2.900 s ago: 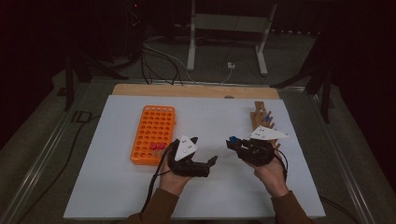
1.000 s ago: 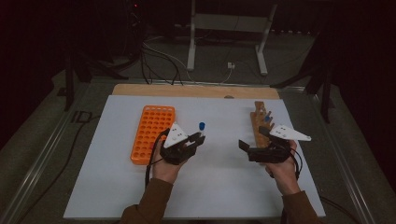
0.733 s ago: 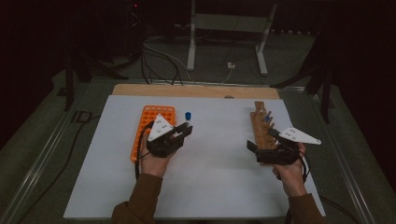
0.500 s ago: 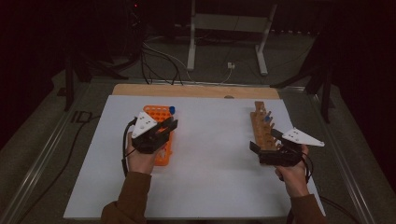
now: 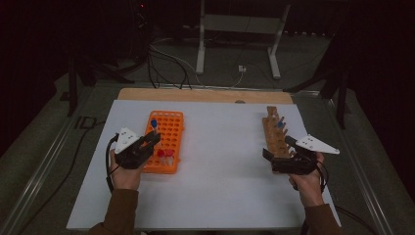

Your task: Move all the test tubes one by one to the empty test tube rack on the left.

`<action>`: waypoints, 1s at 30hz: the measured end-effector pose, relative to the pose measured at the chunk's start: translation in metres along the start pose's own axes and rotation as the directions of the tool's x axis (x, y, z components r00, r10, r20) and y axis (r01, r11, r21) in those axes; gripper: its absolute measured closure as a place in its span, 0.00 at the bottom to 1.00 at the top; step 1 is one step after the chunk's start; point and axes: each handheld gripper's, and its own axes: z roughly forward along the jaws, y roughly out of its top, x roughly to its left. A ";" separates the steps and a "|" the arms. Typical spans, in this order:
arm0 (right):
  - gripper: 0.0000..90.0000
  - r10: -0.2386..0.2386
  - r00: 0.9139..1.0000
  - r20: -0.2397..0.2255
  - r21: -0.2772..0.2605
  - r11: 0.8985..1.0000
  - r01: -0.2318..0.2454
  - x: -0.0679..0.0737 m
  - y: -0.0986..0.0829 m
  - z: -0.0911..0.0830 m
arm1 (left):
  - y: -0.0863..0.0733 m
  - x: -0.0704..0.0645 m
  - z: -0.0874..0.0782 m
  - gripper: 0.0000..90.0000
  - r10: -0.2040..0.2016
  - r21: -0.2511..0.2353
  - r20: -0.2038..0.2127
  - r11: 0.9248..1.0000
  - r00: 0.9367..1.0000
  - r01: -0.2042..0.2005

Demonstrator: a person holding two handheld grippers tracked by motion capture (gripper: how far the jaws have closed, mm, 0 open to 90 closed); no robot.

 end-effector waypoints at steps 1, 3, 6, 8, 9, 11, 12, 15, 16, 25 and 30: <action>0.00 -0.001 1.000 0.000 0.000 1.000 0.001 0.000 0.000 0.000 | -0.004 0.001 -0.001 0.86 -0.001 0.006 -0.002 1.000 1.000 0.001; 0.00 0.002 1.000 0.001 -0.004 1.000 -0.002 0.000 0.000 -0.001 | -0.010 0.004 -0.003 0.86 -0.005 0.020 -0.008 1.000 1.000 0.005; 0.00 0.003 1.000 0.001 -0.005 1.000 -0.003 0.000 0.000 -0.001 | -0.019 0.007 -0.004 0.86 -0.020 0.039 -0.001 0.999 1.000 0.020; 0.00 -0.002 1.000 -0.001 -0.002 1.000 0.002 0.001 0.000 0.000 | -0.025 0.006 -0.005 0.86 -0.020 0.051 0.009 0.998 1.000 0.019; 0.00 -0.003 1.000 0.000 0.001 1.000 0.003 0.001 0.000 0.000 | -0.028 0.005 -0.006 0.86 -0.014 0.057 0.005 0.998 1.000 0.014; 0.00 -0.006 1.000 -0.001 0.003 1.000 0.006 0.002 0.000 0.000 | -0.034 0.006 -0.006 0.86 -0.030 0.061 0.014 0.998 0.999 0.029; 0.00 -0.006 1.000 -0.002 0.003 1.000 0.006 0.002 0.000 0.000 | -0.036 0.006 -0.006 0.86 -0.031 0.071 0.012 0.997 0.999 0.030; 0.00 -0.007 1.000 -0.004 0.003 1.000 0.007 0.003 0.000 0.000 | -0.041 0.007 -0.007 0.86 -0.038 0.084 0.022 0.996 0.999 0.036; 0.00 -0.009 1.000 -0.003 0.001 1.000 0.009 0.002 0.000 0.000 | -0.042 0.007 -0.006 0.86 -0.040 0.089 0.030 0.995 0.999 0.037; 0.00 -0.011 1.000 -0.005 0.000 1.000 0.011 0.002 0.000 -0.001 | -0.054 -0.002 0.002 0.87 0.037 0.221 0.041 0.974 0.998 -0.045; 0.00 -0.008 1.000 -0.008 0.001 1.000 0.008 0.002 0.000 -0.001 | -0.057 0.001 0.000 0.87 0.022 0.229 0.048 0.973 0.999 -0.033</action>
